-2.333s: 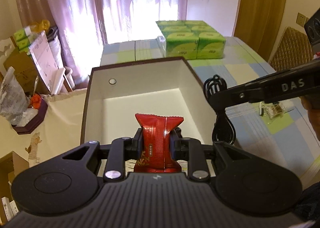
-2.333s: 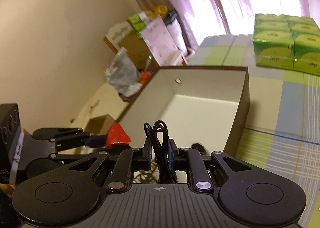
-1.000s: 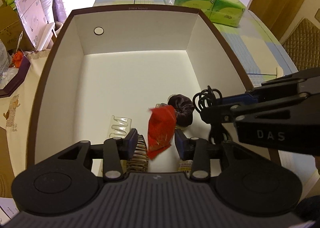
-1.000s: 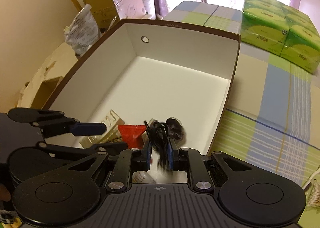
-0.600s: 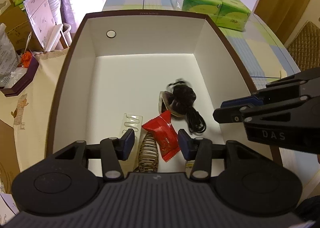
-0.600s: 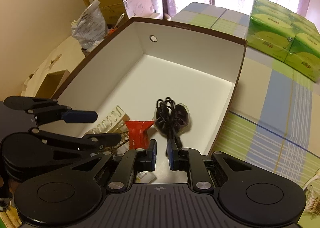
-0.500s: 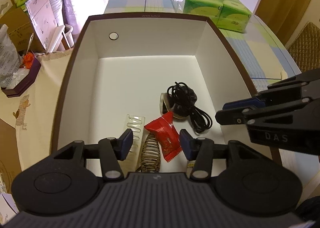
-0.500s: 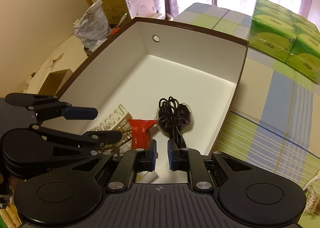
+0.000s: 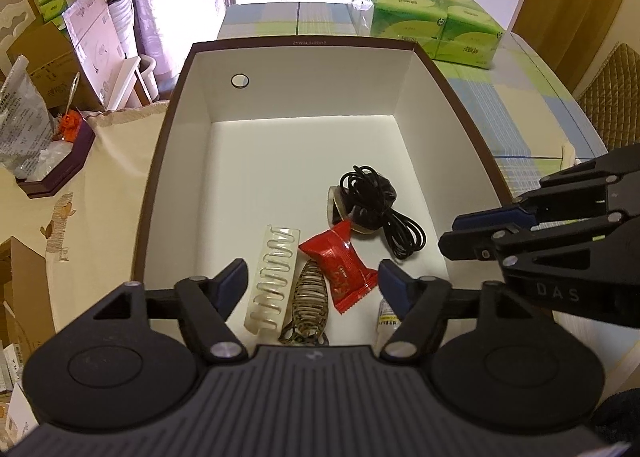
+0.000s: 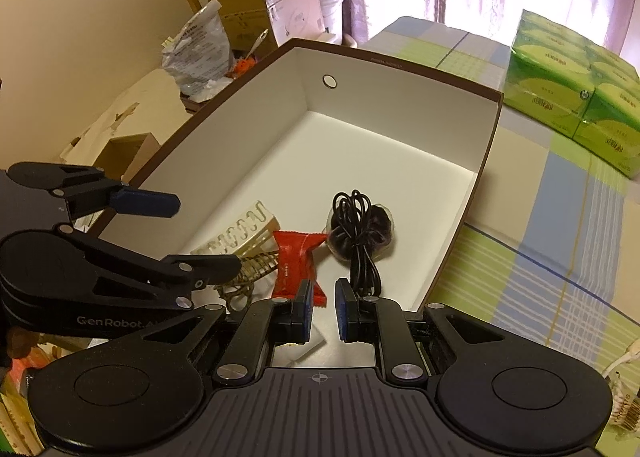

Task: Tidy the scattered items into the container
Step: 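Open the left tool to drop the red packet while the right tool releases the cable, then withdraw both tools from the box toward the cotton swabs and floss box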

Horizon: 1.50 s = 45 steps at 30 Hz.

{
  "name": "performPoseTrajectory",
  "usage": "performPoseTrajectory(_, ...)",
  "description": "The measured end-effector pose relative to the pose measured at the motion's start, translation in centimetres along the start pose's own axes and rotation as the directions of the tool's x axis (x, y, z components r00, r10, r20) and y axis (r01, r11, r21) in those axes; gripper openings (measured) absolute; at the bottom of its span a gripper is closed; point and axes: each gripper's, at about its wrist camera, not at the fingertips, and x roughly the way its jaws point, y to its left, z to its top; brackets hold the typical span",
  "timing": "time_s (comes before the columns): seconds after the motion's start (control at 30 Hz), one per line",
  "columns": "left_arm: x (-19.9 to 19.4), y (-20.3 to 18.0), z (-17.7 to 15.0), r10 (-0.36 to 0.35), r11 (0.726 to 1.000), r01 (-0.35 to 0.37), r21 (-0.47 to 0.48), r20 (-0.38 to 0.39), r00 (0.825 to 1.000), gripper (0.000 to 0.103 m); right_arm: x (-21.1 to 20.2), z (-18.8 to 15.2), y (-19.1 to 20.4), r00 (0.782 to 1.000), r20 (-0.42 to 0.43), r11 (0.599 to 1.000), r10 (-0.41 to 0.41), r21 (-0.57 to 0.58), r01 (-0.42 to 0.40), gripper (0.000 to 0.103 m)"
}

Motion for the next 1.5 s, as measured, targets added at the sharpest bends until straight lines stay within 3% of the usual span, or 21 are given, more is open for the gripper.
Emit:
performPoseTrajectory(0.1, -0.5, 0.0, -0.2, 0.012, 1.0, -0.012, 0.011, 0.0, 1.0, 0.073, -0.3, -0.3, 0.3, 1.0, 0.0, 1.0, 0.0, -0.003, 0.0, 0.022)
performPoseTrajectory(0.17, -0.8, 0.1, -0.3, 0.017, 1.0, -0.017, 0.019, 0.001, 1.0, 0.075, -0.6, -0.7, 0.5, 0.999, 0.012, 1.0, -0.029, -0.01, 0.03, 0.079)
performPoseTrajectory(0.27, -1.2, 0.2, -0.5, 0.052, 0.998, -0.052, 0.025, 0.006, 0.999, 0.075, -1.7, -1.2, 1.0, 0.997, 0.071, 0.999, -0.024, -0.037, 0.026, 0.09)
performPoseTrajectory(0.33, -1.5, 0.5, -0.6, 0.07, 0.997, -0.07, 0.026, 0.016, 0.997, 0.082, -2.0, -1.4, 1.2, 0.996, 0.076, 0.998, -0.036, -0.049, 0.04, 0.09)
performPoseTrajectory(0.53, -2.4, 0.4, -1.0, 0.065, 0.997, -0.066, 0.031, 0.024, 0.998, 0.086, -2.3, -1.9, 1.4, 0.996, 0.062, 0.997, -0.06, -0.047, 0.063, 0.091)
performPoseTrajectory(1.5, -6.5, -2.4, -4.1, 0.116, 0.992, -0.118, 0.038, 0.058, 0.992, 0.091, -6.2, -6.2, 2.7, 0.996, 0.082, 0.997, -0.046, -0.065, 0.052, 0.091)
